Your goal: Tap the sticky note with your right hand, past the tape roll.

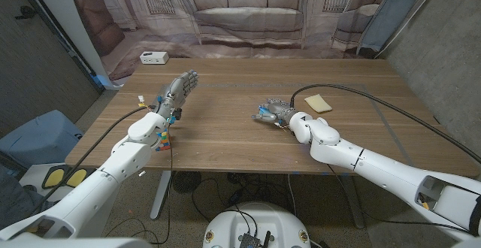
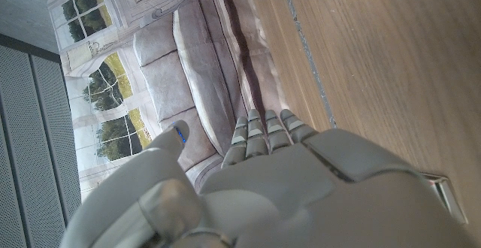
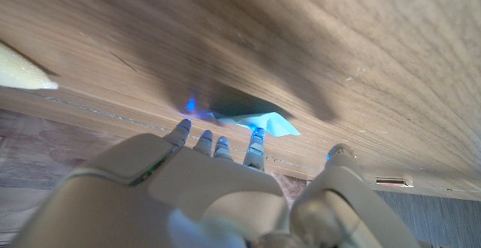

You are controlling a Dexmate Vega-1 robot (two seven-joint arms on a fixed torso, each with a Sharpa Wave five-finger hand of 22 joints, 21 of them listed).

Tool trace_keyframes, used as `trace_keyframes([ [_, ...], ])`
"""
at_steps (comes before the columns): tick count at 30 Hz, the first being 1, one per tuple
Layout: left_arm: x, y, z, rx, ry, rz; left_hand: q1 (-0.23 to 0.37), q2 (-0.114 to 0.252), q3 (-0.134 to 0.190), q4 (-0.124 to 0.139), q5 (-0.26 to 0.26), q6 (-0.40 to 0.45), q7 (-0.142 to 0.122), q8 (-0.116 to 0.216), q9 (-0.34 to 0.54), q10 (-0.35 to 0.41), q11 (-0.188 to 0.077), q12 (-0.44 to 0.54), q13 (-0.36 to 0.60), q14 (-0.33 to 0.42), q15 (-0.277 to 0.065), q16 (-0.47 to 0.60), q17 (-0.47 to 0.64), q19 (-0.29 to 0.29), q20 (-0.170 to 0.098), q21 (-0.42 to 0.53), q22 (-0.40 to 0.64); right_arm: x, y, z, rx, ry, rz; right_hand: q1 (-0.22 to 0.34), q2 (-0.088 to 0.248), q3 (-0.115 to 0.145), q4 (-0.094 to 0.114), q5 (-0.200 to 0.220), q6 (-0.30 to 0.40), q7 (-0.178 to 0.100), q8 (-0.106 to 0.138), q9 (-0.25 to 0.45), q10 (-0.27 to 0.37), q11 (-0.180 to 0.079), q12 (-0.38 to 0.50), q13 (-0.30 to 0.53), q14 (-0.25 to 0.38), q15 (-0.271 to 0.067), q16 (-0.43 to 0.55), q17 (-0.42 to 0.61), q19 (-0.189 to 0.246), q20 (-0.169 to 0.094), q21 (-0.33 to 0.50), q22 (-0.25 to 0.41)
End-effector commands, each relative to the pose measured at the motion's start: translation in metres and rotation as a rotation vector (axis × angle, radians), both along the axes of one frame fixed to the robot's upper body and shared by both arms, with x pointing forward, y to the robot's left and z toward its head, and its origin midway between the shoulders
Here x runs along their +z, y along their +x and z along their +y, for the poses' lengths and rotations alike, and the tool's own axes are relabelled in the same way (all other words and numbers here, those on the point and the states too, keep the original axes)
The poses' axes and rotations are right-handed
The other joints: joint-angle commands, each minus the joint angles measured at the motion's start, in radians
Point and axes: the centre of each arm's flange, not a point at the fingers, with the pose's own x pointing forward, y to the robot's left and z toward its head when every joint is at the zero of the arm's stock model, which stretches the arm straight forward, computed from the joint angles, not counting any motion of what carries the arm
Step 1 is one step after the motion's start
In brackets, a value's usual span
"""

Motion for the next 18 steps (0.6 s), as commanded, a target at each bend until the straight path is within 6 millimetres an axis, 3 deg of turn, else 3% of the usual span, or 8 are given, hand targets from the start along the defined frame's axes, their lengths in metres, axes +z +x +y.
trace_keyframes([
  [1,-0.0015,0.0017,-0.0027,-0.004,0.002,0.005,-0.004,-0.008,0.01,-0.004,0.001,0.004,-0.003,-0.003,0.005,0.007,0.0,-0.004,0.002,0.008,0.001,-0.003,-0.001,0.0,0.011,0.001,0.004,-0.0005,-0.001,-0.0048,-0.014,0.017,0.004,0.003,-0.005,0.006,-0.004,0.007,-0.002,0.007,-0.002,0.004,-0.188,0.008,0.007,0.003,-0.256,0.01,0.005,0.001,-0.192,0.011,0.009,0.003],
  [18,-0.0026,0.0004,-0.0088,-0.006,0.009,0.011,-0.004,-0.01,0.017,-0.014,0.0,0.003,-0.003,-0.004,0.005,0.004,-0.002,-0.005,0.002,0.006,0.002,-0.005,-0.002,-0.001,0.012,0.0,0.004,-0.0025,-0.0015,-0.0143,-0.04,0.03,0.008,0.005,-0.008,0.006,-0.007,0.007,0.0,0.006,-0.002,0.004,-0.186,0.009,0.007,0.003,-0.252,0.011,0.006,0.001,-0.19,0.015,0.009,0.003],
])
